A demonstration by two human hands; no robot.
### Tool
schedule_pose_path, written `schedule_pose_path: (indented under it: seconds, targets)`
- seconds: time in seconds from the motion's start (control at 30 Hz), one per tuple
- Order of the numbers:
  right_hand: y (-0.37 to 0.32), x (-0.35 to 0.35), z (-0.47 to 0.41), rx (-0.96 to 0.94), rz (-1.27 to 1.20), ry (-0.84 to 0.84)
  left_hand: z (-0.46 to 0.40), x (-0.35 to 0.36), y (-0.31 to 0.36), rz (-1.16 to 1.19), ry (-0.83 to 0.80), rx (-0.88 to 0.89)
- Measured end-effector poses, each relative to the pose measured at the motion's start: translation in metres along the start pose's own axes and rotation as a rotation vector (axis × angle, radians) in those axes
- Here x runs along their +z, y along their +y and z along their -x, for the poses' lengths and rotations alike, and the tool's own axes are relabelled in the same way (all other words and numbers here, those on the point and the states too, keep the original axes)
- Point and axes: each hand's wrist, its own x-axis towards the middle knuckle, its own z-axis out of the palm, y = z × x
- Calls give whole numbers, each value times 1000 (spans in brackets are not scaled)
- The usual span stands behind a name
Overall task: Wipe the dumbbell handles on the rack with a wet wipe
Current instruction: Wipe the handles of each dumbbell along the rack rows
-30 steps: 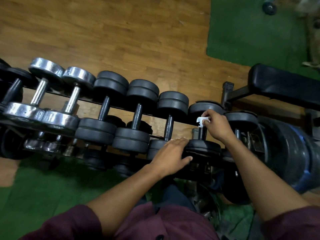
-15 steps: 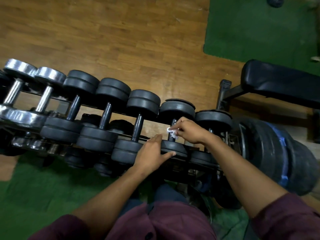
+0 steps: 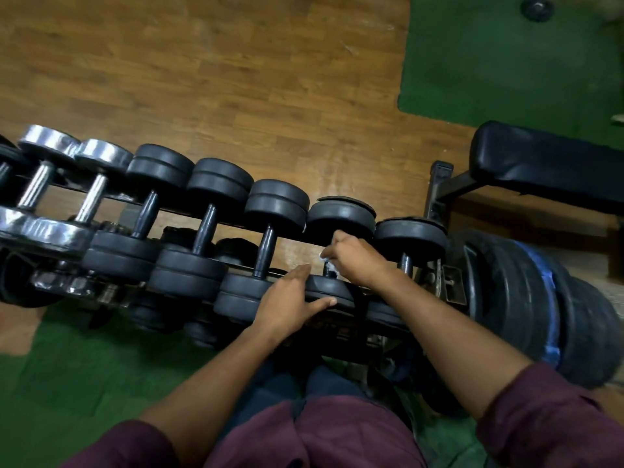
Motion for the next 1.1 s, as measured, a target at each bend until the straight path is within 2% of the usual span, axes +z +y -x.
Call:
schedule_pose_path:
  seconds: [0.07, 0.13, 0.27, 0.33, 0.5, 0.67, 0.73, 0.83, 0.9, 1.03, 1.1]
  targets:
    - [-7, -3, 0, -62, 5, -113, 1, -1, 0, 5, 18, 19]
    - [-7, -9, -1, -57, 17, -151, -1, -1, -1, 14, 17, 39]
    - [-9, -9, -6, 65, 200, 15, -4, -5, -5, 13, -27, 65]
    - [-12, -8, -9, 68, 206, 11, -6, -6, -6, 15, -31, 74]
    - [-6, -15, -12, 2, -58, -322, -7, -7, -9, 30, -17, 98]
    - [-5, -24, -13, 39, -128, -483, -9, -8, -10, 23, -32, 109]
    - [-2, -21, -11, 39, -151, -415, -10, -7, -12, 37, -28, 111]
    - [1, -10, -10, 77, -183, -115, -9, -7, -14, 36, -17, 124]
    - [1, -5, -11, 111, -145, -3, -10, -7, -14, 27, -21, 125]
    - [-5, 1, -6, 43, 150, 21, -11, -6, -15, 31, -34, 121]
    - [-8, 3, -1, 68, 243, 60, -11, -6, -16, 28, -39, 124]
